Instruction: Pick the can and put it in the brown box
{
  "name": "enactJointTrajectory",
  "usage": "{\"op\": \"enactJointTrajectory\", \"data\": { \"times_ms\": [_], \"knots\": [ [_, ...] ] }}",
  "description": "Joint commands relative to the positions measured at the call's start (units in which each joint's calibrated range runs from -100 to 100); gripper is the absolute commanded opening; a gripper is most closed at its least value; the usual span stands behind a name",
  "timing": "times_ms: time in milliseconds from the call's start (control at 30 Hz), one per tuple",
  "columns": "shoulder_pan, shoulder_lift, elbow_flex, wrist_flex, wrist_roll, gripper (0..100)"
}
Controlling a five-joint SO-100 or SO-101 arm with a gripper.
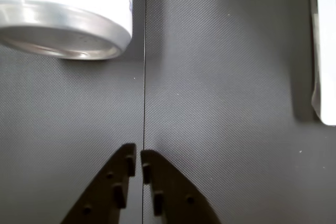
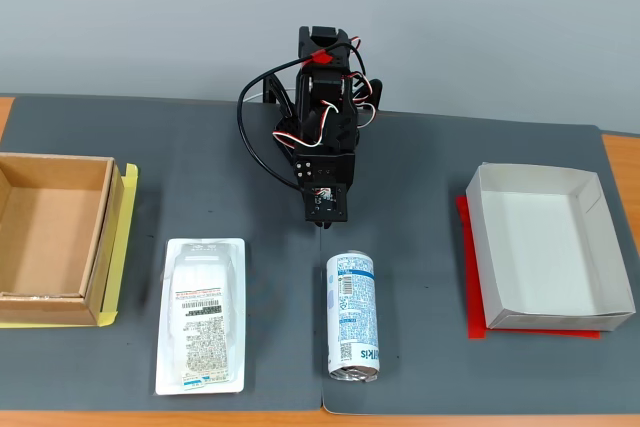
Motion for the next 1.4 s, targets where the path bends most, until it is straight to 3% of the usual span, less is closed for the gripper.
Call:
{"op": "enactJointTrajectory", "data": {
  "times_ms": [0,1000,1367],
  "knots": [
    [0.2,-0.2,-2.9,0.0,0.1,1],
    [-0.4,0.4,-3.5,0.0,0.2,1],
    [-0.5,18.4,-24.1,-0.2,0.3,2]
  ]
}}
